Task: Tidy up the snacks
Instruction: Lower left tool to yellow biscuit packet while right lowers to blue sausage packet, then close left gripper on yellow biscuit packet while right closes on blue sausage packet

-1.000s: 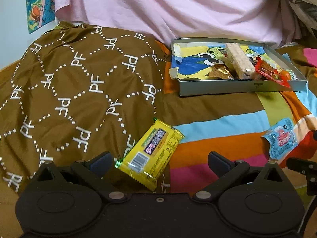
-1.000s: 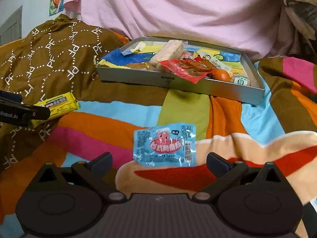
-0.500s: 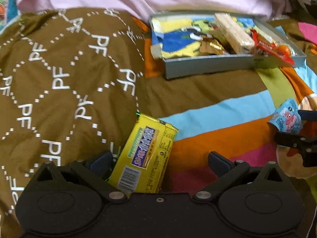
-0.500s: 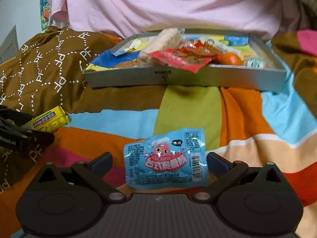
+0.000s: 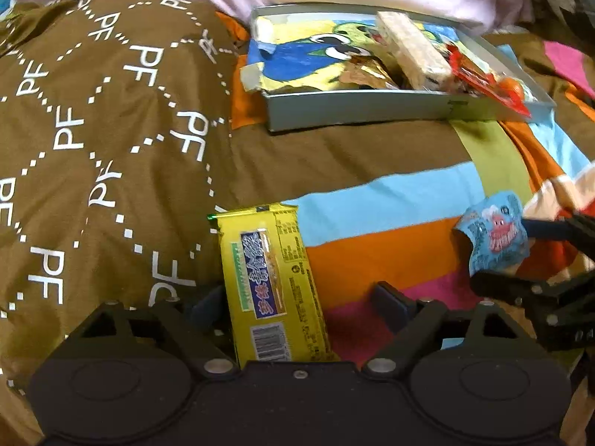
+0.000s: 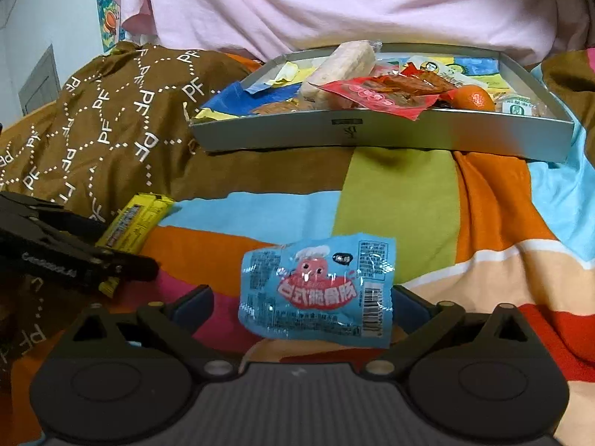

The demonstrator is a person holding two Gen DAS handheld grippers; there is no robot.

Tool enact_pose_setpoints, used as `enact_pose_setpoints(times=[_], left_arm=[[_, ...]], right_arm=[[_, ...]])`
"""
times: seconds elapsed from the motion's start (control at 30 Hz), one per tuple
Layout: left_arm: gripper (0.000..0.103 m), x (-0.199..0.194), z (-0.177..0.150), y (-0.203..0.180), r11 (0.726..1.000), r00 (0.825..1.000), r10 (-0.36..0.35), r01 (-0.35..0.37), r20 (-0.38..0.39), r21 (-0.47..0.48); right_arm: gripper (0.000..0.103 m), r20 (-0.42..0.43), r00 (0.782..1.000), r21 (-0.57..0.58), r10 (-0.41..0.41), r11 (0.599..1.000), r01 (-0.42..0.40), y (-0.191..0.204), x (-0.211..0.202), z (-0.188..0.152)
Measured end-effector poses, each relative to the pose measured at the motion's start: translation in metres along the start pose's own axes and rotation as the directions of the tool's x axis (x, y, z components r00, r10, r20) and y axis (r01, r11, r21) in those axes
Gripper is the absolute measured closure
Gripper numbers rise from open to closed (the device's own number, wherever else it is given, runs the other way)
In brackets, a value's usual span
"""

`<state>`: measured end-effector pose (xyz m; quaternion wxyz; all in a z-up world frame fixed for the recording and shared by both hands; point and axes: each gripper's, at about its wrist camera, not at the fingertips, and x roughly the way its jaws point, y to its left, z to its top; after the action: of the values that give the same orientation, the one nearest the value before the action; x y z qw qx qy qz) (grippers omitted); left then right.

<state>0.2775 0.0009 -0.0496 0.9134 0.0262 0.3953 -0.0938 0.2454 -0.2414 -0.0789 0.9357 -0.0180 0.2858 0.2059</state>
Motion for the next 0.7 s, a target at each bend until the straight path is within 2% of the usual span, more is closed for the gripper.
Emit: enact_pose_setpoints(times=[0.13,0.3,0.4,0.43,0.6,0.7], left_arm=[[0.020,0.006,0.005,0.000,0.999,1.000,0.027,-0.027,-0.004,-0.038],[0.022,0.012,0.005,-0.008,0.998,0.998,0.058,-0.058,-0.001,-0.037],[0.034,0.012,0.004,-0.009,0.998,0.999,0.043,-0.043,0.000,-0.046],[0.038,0.013,0.003,-0.010,0.998,1.000,0.030,-0.030,-0.011,-0.056],[0.039,0.013,-0.001,-0.015,0.997,0.999,0.038,-0.038,-0.003,-0.072],[0.044,0.011,-0.002,-0.016,0.996,0.999,0.034,-0.034,0.002,-0.080]], right_arm=[[0.001,0.006,1.000,0.000,-0.010,1.000,0.010,0.001,0.001,0.000],[0.002,0.011,0.997,-0.021,-0.076,0.997,0.076,0.011,0.006,0.001],[0.006,0.014,0.991,-0.057,-0.131,0.990,0.131,0.019,0.010,-0.001],[0.010,0.018,0.989,-0.071,-0.144,0.987,0.145,0.022,0.011,-0.002],[0.011,0.024,0.989,-0.085,-0.144,0.986,0.146,0.025,0.010,-0.004],[0.011,0.019,0.991,-0.073,-0.130,0.989,0.132,0.023,0.009,-0.004]])
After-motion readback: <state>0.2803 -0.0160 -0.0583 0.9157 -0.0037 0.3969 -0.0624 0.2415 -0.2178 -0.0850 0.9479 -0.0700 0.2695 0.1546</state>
